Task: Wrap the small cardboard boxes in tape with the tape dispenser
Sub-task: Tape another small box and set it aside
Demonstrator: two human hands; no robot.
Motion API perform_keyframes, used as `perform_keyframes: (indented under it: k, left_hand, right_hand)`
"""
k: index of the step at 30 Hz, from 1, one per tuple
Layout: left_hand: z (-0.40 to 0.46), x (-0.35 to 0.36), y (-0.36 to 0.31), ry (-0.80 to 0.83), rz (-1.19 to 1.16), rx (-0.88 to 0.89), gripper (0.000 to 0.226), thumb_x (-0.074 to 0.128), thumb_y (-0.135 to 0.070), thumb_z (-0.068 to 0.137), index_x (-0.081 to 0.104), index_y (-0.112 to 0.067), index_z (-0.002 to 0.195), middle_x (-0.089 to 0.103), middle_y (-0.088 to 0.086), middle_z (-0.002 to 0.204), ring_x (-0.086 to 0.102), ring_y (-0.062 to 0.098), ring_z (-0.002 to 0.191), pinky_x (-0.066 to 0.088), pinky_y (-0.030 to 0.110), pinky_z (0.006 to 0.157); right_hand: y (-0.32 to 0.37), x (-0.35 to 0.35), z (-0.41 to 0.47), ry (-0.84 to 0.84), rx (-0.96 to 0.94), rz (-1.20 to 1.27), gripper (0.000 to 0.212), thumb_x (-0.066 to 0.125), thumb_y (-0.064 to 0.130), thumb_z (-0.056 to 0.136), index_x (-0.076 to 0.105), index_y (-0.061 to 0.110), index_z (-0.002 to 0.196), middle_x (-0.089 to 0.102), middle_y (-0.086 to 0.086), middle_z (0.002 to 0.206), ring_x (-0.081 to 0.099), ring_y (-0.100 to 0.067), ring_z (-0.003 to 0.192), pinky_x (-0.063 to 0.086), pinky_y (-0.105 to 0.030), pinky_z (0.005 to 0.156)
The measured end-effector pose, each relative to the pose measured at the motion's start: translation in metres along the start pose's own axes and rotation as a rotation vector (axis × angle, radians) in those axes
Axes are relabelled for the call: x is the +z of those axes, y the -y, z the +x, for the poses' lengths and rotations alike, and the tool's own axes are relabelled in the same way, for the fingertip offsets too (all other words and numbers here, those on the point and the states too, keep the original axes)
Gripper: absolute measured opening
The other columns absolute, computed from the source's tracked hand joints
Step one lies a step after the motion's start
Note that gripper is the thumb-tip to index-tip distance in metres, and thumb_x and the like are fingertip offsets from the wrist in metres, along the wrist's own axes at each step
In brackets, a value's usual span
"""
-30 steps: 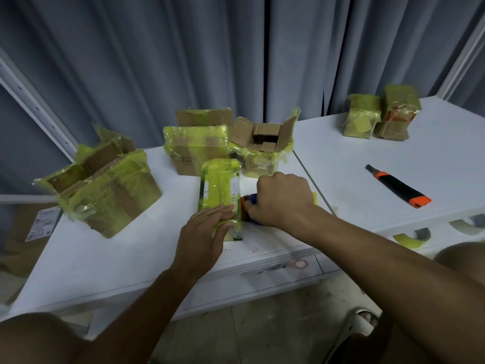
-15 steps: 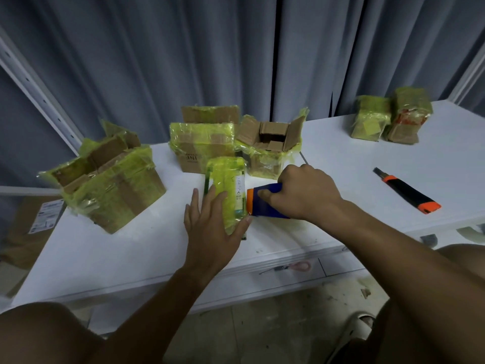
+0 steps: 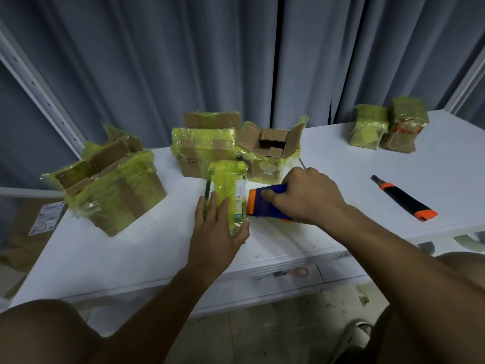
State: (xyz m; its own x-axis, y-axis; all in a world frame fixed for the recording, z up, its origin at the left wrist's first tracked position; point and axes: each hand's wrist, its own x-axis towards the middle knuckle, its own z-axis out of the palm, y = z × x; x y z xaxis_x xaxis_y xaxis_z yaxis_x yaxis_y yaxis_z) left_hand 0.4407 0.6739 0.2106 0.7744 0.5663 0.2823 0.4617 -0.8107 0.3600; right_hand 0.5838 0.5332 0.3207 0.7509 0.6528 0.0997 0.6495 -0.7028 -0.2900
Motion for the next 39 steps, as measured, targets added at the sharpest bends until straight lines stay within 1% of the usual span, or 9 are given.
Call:
perform_keyframes:
  k: [6,11,17,20,25,31,33,35,39]
  left_hand:
    - [-0.013,-0.023,-0.002,0.105,-0.030,0.024,0.085,0.037,-0.065,0.078,0.030,-0.019,0.148,0.023,0.002,0.160,0.009,0.024,0.150,0.032,0.043,0.116]
    - [-0.016,-0.049,0.012,0.166,0.024,0.100,0.081,0.039,-0.060,0.070,0.037,-0.024,0.143,0.040,-0.002,0.149,0.034,0.026,0.139,0.043,0.054,0.104]
    - [-0.011,-0.059,0.030,0.180,0.110,0.035,0.073,0.039,-0.029,0.070,0.043,-0.029,0.143,0.033,-0.008,0.156,0.016,0.031,0.148,0.015,0.066,0.113]
    - [-0.011,-0.053,0.029,0.078,0.134,0.143,0.073,0.048,-0.019,0.062,0.055,-0.018,0.135,0.048,0.006,0.147,0.035,0.041,0.139,0.027,0.067,0.109]
    - [-0.010,-0.039,0.025,0.073,0.086,0.260,0.068,0.048,-0.005,0.074,0.052,-0.017,0.140,0.051,0.009,0.145,0.044,0.034,0.135,0.037,0.054,0.109]
    - [0.007,-0.041,0.047,-0.045,0.009,0.160,0.082,0.057,0.020,0.061,0.057,-0.016,0.134,0.055,0.007,0.118,0.055,0.030,0.107,0.054,0.043,0.085]
    - [0.008,-0.041,0.046,-0.028,-0.020,0.136,0.088,0.055,0.018,0.060,0.053,-0.022,0.138,0.048,0.007,0.118,0.053,0.031,0.106,0.054,0.044,0.083]
    - [0.005,-0.038,0.039,-0.001,-0.029,0.161,0.089,0.055,0.006,0.060,0.047,-0.027,0.142,0.042,0.011,0.125,0.048,0.035,0.115,0.051,0.049,0.092]
    - [0.001,-0.025,0.023,0.073,0.082,0.269,0.082,0.060,-0.026,0.071,0.035,-0.031,0.149,0.031,0.008,0.155,0.015,0.037,0.148,0.014,0.057,0.119]
  right_hand:
    - [-0.017,-0.011,0.006,-0.025,0.068,0.034,0.049,0.060,0.063,0.086,0.064,0.015,0.081,0.063,-0.006,0.081,0.062,-0.028,0.077,0.048,-0.033,0.064]
    - [-0.029,-0.010,0.010,-0.037,0.078,0.042,0.051,0.060,0.067,0.085,0.068,0.016,0.085,0.067,-0.004,0.081,0.064,-0.023,0.074,0.055,-0.036,0.066]
    - [-0.030,-0.011,0.012,0.029,0.058,0.091,0.049,0.063,0.065,0.086,0.066,0.017,0.088,0.067,-0.001,0.078,0.064,-0.019,0.073,0.048,-0.031,0.060]
    - [-0.029,-0.009,0.012,0.041,0.050,0.094,0.050,0.063,0.066,0.086,0.066,0.016,0.087,0.067,-0.001,0.077,0.064,-0.019,0.072,0.052,-0.034,0.063]
    - [-0.029,-0.015,0.013,0.071,0.070,0.074,0.047,0.064,0.064,0.086,0.064,0.017,0.086,0.064,0.000,0.079,0.062,-0.017,0.074,0.043,-0.030,0.058]
    - [-0.039,-0.015,0.013,0.075,0.085,0.005,0.049,0.064,0.065,0.085,0.065,0.016,0.083,0.062,0.000,0.078,0.060,-0.017,0.074,0.041,-0.030,0.058]
    - [-0.041,-0.016,0.013,0.073,0.084,0.036,0.050,0.063,0.066,0.085,0.066,0.016,0.084,0.064,-0.001,0.078,0.061,-0.017,0.074,0.043,-0.030,0.058]
    - [-0.041,-0.015,0.012,0.066,0.064,0.048,0.052,0.062,0.068,0.085,0.069,0.016,0.084,0.065,-0.002,0.079,0.062,-0.018,0.075,0.043,-0.030,0.058]
    - [-0.038,-0.014,0.007,0.045,-0.005,0.014,0.051,0.059,0.067,0.087,0.069,0.017,0.079,0.065,-0.002,0.078,0.061,-0.017,0.072,0.039,-0.029,0.055]
